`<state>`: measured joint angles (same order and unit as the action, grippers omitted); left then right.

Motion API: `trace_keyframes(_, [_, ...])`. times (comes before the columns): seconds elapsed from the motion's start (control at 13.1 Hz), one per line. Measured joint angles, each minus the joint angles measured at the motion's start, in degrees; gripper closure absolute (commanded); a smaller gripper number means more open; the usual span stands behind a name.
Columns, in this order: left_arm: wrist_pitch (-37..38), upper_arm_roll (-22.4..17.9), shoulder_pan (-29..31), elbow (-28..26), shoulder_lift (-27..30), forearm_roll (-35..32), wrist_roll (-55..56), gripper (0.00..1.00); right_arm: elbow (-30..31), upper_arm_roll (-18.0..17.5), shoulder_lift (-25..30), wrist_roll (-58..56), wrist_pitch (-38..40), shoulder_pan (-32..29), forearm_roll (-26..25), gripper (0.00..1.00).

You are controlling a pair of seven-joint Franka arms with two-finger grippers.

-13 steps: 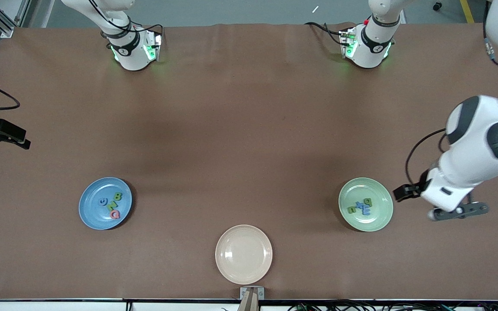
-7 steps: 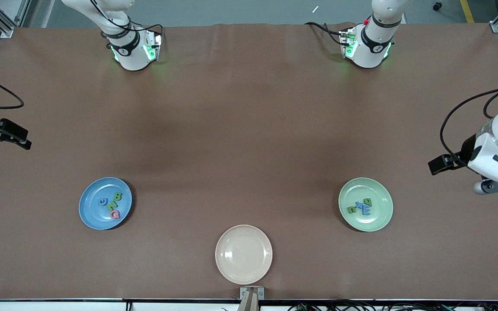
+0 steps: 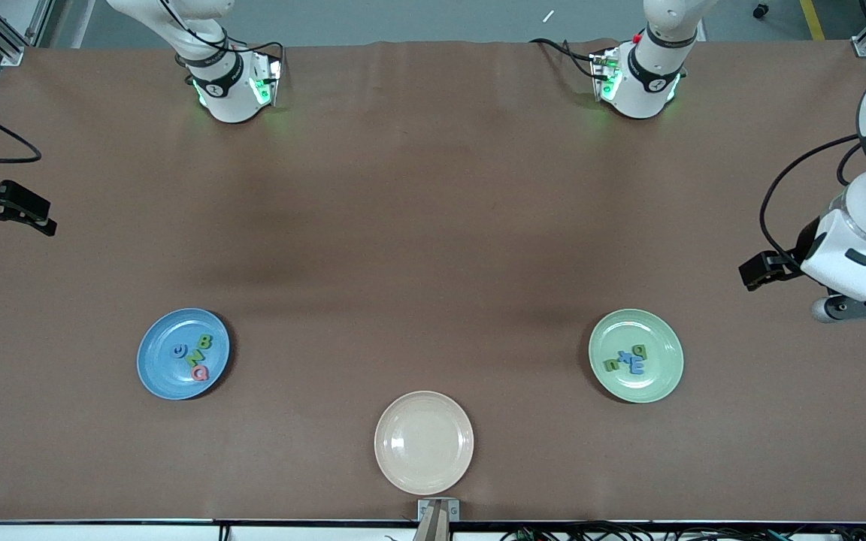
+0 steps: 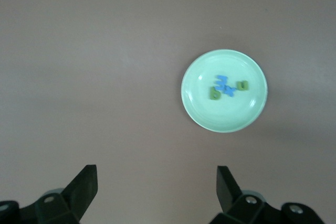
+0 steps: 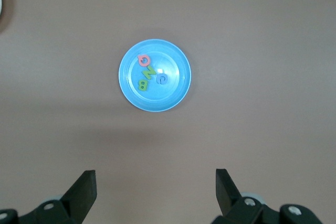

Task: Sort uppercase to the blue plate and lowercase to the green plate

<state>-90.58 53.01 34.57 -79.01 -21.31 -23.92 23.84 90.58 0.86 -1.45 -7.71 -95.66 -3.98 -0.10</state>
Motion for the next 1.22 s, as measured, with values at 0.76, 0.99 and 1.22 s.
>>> trace_keyframes(0.76, [1.1, -45.2, -30.4, -13.5, 24.7, 20.8, -15.0, 0.00, -3.8, 0.4, 0.1, 1.9, 3.0, -0.4, 0.0, 0.00])
trace_keyframes(0.99, [1.1, -45.8, -32.3, -17.5, 29.2, 21.7, -15.5, 0.00, -3.9, 0.1, 0.1, 7.5, 3.3, -0.4, 0.2, 0.00])
trace_keyframes(1.22, [0.9, -45.8, -32.2, -18.2, 29.7, 23.4, -16.2, 0.00, -3.9, 0.2, 0.0, 8.7, 3.6, -0.4, 1.9, 0.00])
